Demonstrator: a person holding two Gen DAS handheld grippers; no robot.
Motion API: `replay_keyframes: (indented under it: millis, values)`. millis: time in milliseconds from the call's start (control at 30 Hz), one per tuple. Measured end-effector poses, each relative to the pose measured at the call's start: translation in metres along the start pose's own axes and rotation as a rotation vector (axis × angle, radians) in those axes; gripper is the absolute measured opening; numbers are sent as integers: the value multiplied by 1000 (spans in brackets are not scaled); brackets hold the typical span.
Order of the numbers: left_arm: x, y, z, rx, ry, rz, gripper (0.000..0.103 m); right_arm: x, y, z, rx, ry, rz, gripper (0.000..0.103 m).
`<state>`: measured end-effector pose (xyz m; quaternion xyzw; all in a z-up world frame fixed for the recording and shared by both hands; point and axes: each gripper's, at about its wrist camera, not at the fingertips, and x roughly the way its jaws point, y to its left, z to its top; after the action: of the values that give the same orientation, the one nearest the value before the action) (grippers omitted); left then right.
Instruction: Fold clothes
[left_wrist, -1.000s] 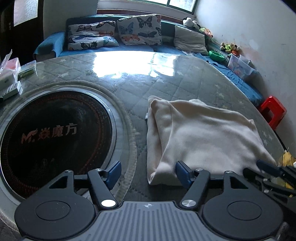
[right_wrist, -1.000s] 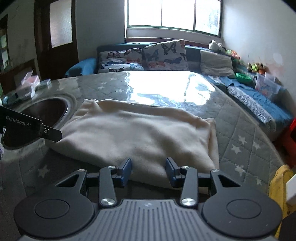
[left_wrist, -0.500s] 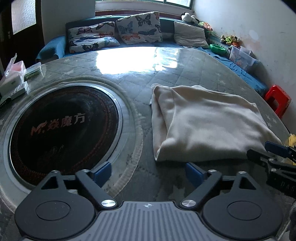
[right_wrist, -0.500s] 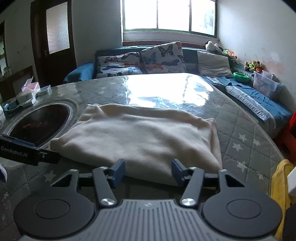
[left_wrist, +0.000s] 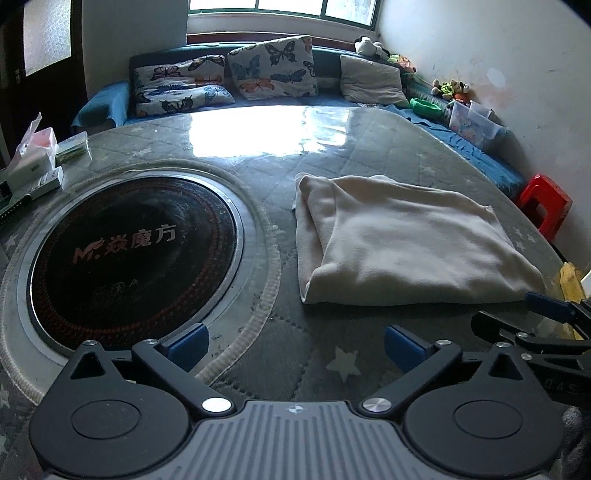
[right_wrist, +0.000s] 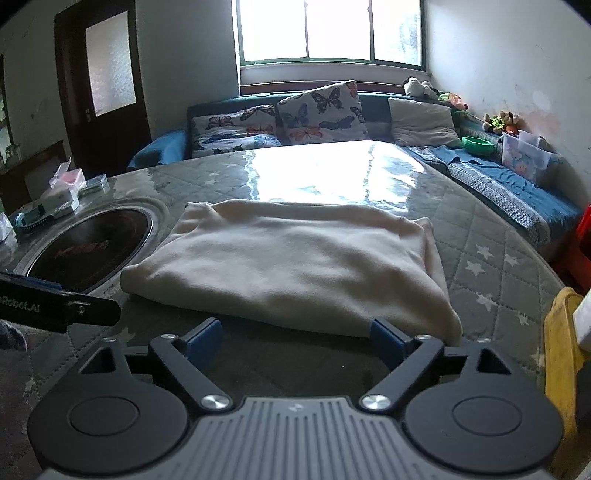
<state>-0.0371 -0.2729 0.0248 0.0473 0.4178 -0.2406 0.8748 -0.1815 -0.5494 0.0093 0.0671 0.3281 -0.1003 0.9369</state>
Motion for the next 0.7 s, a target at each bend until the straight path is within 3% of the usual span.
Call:
replay_keyframes:
  millis: [167, 700]
  values:
    - [-7, -1, -5, 13, -22, 14, 103, -5, 5, -3, -3, 2, -17, 103]
    - [-21, -16, -22, 66, -57, -20, 103, -17, 15, -13, 12, 12, -52, 103]
